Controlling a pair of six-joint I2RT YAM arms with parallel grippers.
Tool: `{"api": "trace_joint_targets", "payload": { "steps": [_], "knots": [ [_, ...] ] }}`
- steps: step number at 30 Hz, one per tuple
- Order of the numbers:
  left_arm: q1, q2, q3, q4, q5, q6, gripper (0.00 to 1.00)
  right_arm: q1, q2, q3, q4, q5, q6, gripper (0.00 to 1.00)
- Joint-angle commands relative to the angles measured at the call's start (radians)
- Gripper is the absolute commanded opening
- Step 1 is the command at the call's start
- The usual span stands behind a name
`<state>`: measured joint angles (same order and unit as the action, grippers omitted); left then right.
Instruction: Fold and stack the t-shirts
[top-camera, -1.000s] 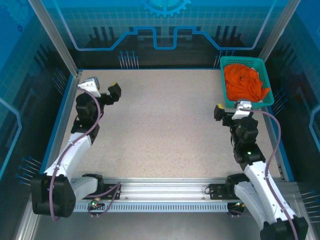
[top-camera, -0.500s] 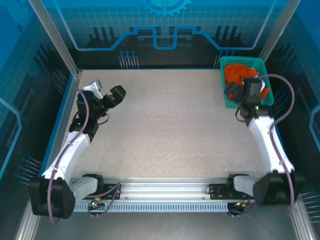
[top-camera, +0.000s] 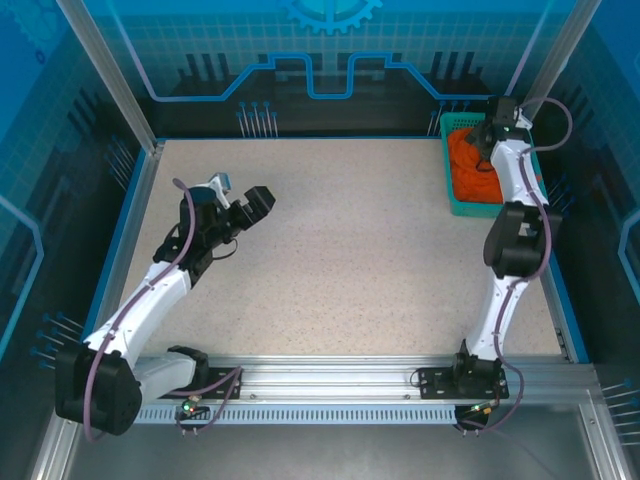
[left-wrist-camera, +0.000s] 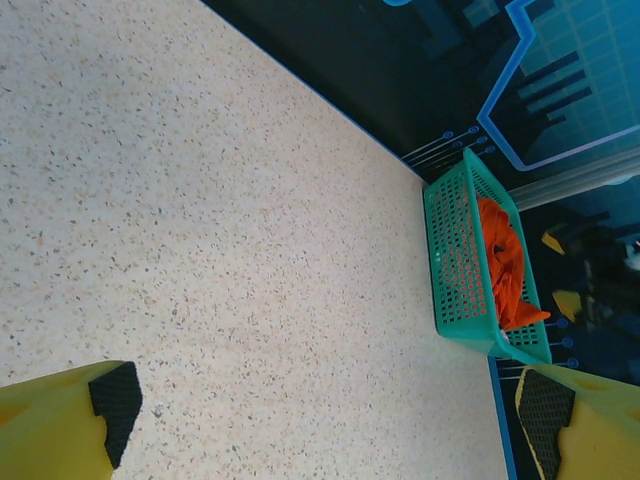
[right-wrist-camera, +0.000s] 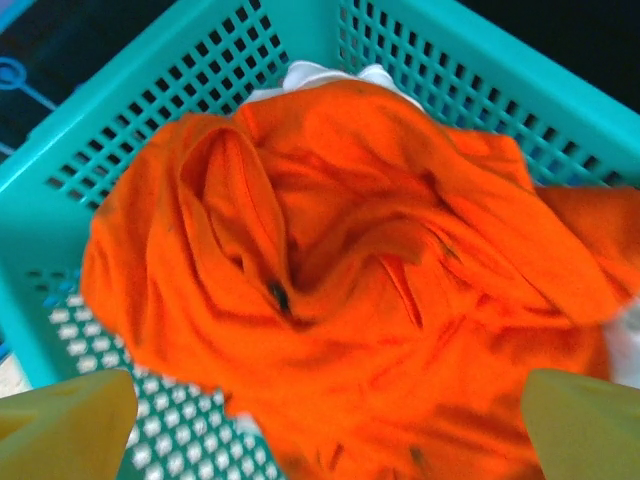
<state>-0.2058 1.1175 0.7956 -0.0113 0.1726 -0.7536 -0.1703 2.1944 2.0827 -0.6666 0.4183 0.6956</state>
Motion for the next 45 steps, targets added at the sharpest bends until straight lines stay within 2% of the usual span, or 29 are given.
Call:
{"api": "trace_joint_targets", "payload": {
  "steps": [1, 7, 9, 10, 16, 17, 19, 25, 30, 36, 41, 45],
  "knots": [
    [-0.021, -0.012, 0.034, -0.021, -0.012, -0.005, 0.99, -0.029, 0.148, 0.196, -0.151, -0.001, -0.015, 0.99],
    [-0.021, 0.01, 0.047, -0.041, 0.001, -0.012, 0.99, -0.054, 0.307, 0.365, -0.182, -0.048, -0.011, 0.9],
    [-0.021, 0.019, 0.047, -0.035, 0.015, -0.021, 0.99, -0.06, 0.325, 0.388, -0.197, -0.064, 0.003, 0.82],
    [-0.021, 0.024, 0.05, -0.037, 0.02, -0.025, 0.99, -0.06, 0.327, 0.386, -0.194, -0.081, 0.007, 0.75],
    [-0.021, 0.035, 0.052, -0.038, 0.03, -0.027, 0.99, -0.07, 0.255, 0.29, -0.107, -0.15, 0.018, 0.18],
    [-0.021, 0.035, 0.051, -0.038, 0.029, -0.027, 0.99, -0.068, 0.218, 0.253, -0.075, -0.168, 0.019, 0.12],
    [-0.021, 0.035, 0.051, -0.036, 0.03, -0.029, 0.99, -0.063, 0.14, 0.159, 0.01, -0.195, 0.028, 0.06],
    [-0.021, 0.036, 0.047, -0.023, 0.044, -0.039, 0.99, 0.001, -0.17, -0.082, 0.238, -0.166, 0.031, 0.02],
    [-0.026, 0.035, 0.047, -0.017, 0.052, -0.041, 0.99, 0.089, -0.347, -0.136, 0.329, -0.094, -0.037, 0.01],
    [-0.035, 0.027, 0.047, -0.016, 0.052, -0.033, 0.99, 0.233, -0.516, -0.108, 0.408, -0.017, -0.196, 0.0],
    [-0.038, 0.003, 0.048, -0.019, 0.041, -0.026, 0.99, 0.372, -0.628, -0.062, 0.451, -0.07, -0.326, 0.0],
    [-0.038, -0.025, 0.048, -0.034, 0.018, -0.01, 0.99, 0.506, -0.662, 0.064, 0.391, -0.125, -0.436, 0.0]
  ]
}}
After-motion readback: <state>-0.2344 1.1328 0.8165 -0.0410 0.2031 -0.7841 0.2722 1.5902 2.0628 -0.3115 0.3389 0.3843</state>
